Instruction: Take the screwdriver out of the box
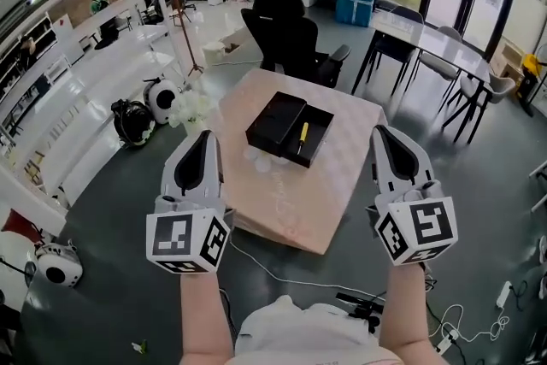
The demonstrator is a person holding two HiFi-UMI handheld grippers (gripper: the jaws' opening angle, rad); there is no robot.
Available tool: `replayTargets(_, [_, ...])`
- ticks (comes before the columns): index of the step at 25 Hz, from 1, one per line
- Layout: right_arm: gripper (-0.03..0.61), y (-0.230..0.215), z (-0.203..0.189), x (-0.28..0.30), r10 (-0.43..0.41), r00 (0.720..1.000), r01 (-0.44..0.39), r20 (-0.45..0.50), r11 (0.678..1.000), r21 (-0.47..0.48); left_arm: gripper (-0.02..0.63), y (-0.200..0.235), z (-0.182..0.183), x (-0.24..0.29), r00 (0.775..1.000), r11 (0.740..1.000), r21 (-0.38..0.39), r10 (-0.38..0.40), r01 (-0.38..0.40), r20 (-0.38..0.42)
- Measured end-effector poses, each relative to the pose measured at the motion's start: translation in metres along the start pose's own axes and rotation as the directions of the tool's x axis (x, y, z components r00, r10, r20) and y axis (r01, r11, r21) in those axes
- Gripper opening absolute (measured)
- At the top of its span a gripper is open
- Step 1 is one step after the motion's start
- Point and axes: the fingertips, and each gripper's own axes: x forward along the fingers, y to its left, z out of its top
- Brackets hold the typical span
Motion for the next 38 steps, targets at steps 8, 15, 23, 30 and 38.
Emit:
replayTargets(8, [0.005,-0.001,-0.036,0.054,-0.025,0.996,0.025,-0.091,1.0,-0.001,0.011,0.03,-0.037,0.049,0.998,0.998,-0.05,-0.035,0.032,-0.043])
replayTargets(15, [0.005,-0.024,-0.065,0.106,-0.041,0.99,0.04,-0.136,0.999,-0.011,0.011,0.045,-0.072,0.101,0.996,0.997,-0.079,-0.032,0.025,-0.08])
replayTargets(23, [0.011,-0.061,-0.093,0.171,0.011,0.987,-0.002,-0.159,0.999,0.052,0.011,0.042,-0.099,0.171,0.993,0.996,-0.085,-0.025,0.016,-0.114])
replayTargets(30, [0.233,-0.073,-0.142,0.216,0.092,0.961,-0.061,-0.259,0.99,0.124,0.011,0.041,-0.126,0.21,0.987,0.997,-0.082,-0.001,-0.013,-0.16])
replayTargets(38, [0.221,-0.064,-0.209,0.252,0.11,0.909,-0.038,-0.402,0.982,0.183,0.011,0.055,-0.151,0.231,0.977,0.996,-0.085,-0.011,-0.007,-0.214])
